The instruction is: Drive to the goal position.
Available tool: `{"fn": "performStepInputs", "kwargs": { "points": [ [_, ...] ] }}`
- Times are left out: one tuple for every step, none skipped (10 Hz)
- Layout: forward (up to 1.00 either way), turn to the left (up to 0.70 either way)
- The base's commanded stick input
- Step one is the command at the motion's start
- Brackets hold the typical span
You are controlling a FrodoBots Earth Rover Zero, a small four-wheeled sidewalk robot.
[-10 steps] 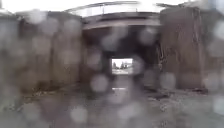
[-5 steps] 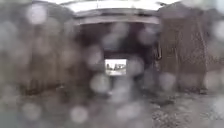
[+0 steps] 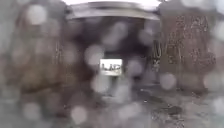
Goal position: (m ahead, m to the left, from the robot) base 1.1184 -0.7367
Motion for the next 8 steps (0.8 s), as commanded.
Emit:
{"fn": "performStepInputs", "kwargs": {
  "points": [
    [1.00, 0.00],
    [1.00, 0.00],
    [1.00, 0.00],
    [1.00, 0.00],
    [1.00, 0.00],
    [1.00, 0.00],
    [1.00, 0.00],
    [1.00, 0.00]
  ]
}}
